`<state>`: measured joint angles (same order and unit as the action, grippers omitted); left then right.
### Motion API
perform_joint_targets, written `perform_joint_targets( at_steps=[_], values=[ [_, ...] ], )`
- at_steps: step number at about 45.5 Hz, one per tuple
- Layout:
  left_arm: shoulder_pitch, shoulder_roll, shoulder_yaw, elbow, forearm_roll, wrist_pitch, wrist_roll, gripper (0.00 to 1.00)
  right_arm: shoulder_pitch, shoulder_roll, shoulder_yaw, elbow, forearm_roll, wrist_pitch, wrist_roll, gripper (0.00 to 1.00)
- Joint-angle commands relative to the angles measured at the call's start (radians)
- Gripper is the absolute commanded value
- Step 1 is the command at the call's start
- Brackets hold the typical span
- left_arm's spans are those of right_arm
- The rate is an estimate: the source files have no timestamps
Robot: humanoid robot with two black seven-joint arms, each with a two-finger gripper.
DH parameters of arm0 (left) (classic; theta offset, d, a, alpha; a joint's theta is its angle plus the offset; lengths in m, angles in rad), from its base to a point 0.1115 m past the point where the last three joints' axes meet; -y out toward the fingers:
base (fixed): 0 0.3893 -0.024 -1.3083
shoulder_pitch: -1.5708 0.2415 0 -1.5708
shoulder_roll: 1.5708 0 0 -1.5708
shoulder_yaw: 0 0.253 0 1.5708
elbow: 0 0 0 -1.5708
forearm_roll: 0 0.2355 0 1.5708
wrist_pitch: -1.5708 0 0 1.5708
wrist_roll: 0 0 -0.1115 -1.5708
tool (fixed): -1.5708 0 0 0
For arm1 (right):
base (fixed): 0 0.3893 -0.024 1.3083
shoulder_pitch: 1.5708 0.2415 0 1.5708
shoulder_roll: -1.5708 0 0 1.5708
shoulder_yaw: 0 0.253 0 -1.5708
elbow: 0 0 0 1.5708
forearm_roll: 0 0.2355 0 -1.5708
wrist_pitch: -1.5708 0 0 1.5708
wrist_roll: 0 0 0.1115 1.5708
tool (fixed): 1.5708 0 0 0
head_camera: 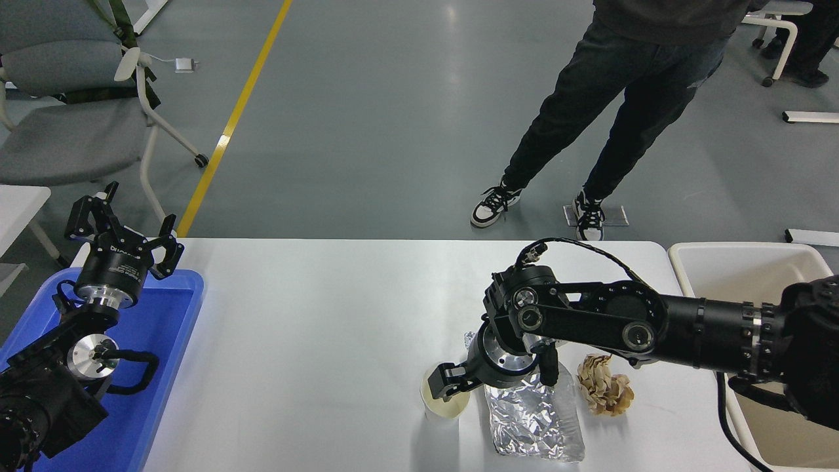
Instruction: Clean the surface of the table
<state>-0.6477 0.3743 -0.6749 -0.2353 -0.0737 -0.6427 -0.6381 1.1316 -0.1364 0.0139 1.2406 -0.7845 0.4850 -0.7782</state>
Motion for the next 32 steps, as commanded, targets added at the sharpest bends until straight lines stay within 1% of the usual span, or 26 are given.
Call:
perform_joint_targets(
  at_steps=[1,3,5,7,21,27,32],
  values=[
    [0.0,0.0,0.0,-0.001,0.0,0.0,0.0,1.0,-0.013,-0.009,0.001,-0.007,-0.03,-0.002,0.088,0.31],
    [0.0,0.0,0.0,-0.001,0.0,0.0,0.0,1.0,-0.015,-0.009,-0.002,-0.007,-0.03,-0.002,0.106,0.16],
    [0.0,0.0,0.0,0.001,0.0,0.0,0.0,1.0,-0.015,-0.009,-0.003,-0.007,-0.03,-0.002,0.12,0.06],
    [0.0,0.0,0.0,-0.001,0.0,0.0,0.0,1.0,-0.016,-0.009,-0.003,-0.007,-0.03,-0.002,0.131,0.0],
    [0.0,0.0,0.0,-0.001,-0.001,0.0,0.0,1.0,-0.053,-0.005,-0.012,-0.033,-0.033,-0.003,0.142,0.0],
    [-0.001,0.0,0.0,-0.001,-0.001,0.0,0.0,1.0,-0.056,-0.012,-0.009,-0.039,-0.036,-0.006,0.183,0.0],
    [0.0,0.0,0.0,0.001,0.0,0.0,0.0,1.0,-0.041,-0.031,0.003,-0.033,-0.03,0.0,0.185,0.0]
  ],
)
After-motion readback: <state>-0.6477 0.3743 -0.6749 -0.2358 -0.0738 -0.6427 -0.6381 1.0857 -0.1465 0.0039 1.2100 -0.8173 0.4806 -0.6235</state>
